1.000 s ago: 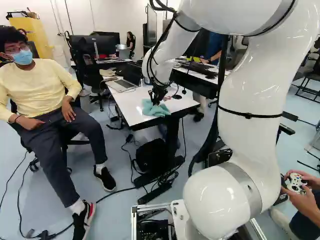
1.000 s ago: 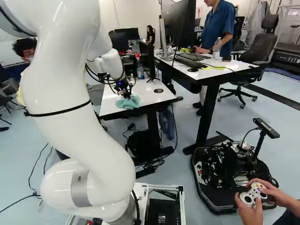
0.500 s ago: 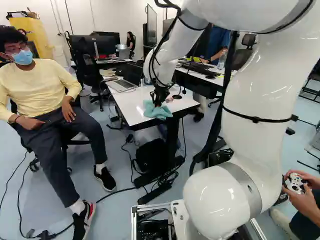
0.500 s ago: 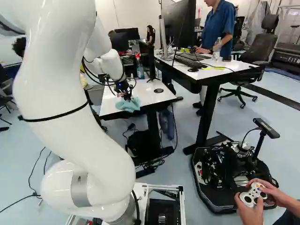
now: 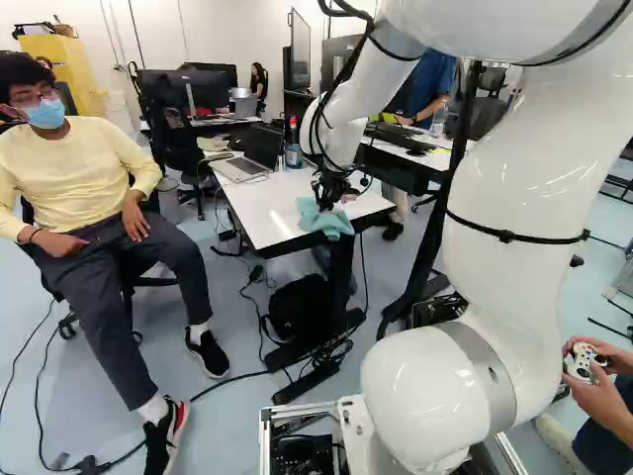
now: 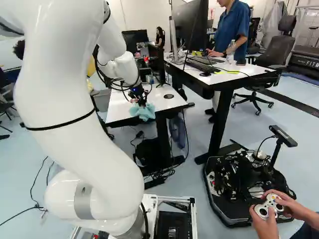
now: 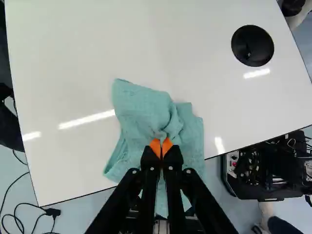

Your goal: Clean the table with the green towel

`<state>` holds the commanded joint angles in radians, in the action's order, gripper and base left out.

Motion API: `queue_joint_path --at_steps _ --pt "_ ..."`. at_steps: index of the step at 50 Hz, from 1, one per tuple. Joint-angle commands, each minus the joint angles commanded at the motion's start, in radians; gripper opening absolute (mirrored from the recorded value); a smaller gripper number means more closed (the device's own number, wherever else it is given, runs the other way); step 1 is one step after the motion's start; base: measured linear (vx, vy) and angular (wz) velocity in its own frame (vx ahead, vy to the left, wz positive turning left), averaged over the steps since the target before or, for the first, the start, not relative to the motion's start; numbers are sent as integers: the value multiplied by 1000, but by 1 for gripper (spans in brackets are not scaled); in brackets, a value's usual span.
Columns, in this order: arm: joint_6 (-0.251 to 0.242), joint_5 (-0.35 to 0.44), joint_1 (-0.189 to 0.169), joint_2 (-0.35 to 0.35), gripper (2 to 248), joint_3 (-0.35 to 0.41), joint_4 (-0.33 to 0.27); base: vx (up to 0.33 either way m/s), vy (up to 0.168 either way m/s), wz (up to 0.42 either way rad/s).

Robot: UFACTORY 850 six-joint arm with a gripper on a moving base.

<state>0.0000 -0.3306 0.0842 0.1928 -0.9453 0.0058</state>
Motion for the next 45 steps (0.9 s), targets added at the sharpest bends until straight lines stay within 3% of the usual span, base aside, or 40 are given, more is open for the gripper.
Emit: queue_joint_path --at_steps 16,45 --pt "0 0 -3 68 26 -81 0 0 0 0" --pt "0 0 79 141 26 -171 0 0 0 0"
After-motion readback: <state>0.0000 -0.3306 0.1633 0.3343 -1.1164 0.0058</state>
